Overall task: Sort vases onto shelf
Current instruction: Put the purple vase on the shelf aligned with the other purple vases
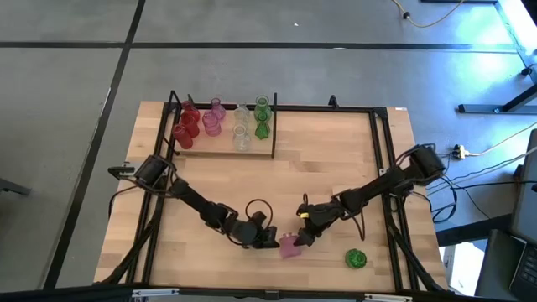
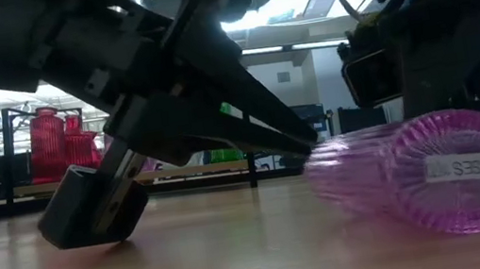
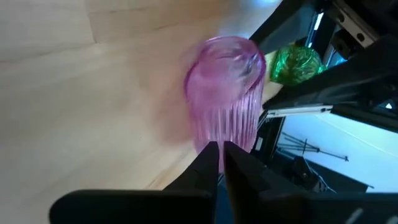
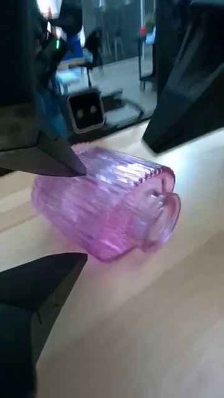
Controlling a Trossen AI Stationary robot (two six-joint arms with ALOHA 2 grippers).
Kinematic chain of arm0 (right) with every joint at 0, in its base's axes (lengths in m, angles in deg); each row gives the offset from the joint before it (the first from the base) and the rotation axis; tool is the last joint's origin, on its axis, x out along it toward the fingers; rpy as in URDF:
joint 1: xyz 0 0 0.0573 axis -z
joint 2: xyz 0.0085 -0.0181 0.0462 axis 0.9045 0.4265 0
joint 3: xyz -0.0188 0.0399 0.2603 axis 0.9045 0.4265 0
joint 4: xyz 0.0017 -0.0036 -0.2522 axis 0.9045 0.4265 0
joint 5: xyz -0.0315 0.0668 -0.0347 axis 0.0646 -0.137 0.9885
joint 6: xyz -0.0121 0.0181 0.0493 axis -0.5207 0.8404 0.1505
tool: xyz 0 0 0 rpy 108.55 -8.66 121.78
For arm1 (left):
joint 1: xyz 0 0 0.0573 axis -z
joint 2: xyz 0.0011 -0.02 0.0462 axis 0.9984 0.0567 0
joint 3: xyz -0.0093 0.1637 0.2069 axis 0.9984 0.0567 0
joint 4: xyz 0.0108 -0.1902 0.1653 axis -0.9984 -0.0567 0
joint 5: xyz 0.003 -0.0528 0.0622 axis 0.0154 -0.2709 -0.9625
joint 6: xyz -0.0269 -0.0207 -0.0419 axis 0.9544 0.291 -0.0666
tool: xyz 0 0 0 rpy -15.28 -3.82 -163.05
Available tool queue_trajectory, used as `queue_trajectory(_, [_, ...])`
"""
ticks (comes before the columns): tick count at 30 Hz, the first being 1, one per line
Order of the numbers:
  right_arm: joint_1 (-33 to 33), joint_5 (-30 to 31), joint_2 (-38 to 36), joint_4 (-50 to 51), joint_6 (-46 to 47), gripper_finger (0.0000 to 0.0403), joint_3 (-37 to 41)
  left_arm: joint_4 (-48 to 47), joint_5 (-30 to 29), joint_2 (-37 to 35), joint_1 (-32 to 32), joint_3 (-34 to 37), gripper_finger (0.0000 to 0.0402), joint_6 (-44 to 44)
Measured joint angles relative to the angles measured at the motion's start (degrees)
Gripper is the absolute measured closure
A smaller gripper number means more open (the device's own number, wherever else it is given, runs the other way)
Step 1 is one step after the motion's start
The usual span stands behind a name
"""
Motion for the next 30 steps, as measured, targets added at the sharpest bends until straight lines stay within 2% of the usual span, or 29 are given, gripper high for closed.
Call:
queue_trajectory(6, [0.1,-1.5,4.8,-11.3,3.6,0.0209,0.0,-0.2,3.0,0.0,-1.0,0.0,0.0382,-1.0])
queue_trajectory(14, [0.4,-0.3,5.4,-14.3,2.8,0.0209,0.1,-1.0,3.2,0.0,-0.5,0.0,0.0387,-1.6])
queue_trajectory(18, [1.6,3.7,5.5,-16.2,2.2,0.021,0.1,-0.9,3.0,0.1,-0.5,0.0,0.0399,-1.4])
queue_trajectory(21, [2.8,4.9,6.8,-21.4,2.7,0.021,0.1,-0.9,2.4,0.3,-0.6,0.0,0.04,-1.1])
queue_trajectory(23, [3.4,3.3,8.2,-24.5,4.0,0.021,-0.1,-0.8,2.5,0.3,-0.6,0.0,0.04,-1.9])
queue_trajectory(30, [3.7,-5.4,11.0,-24.4,3.4,0.021,-2.8,-1.3,3.8,0.4,-0.9,-0.2,0.0401,-3.4])
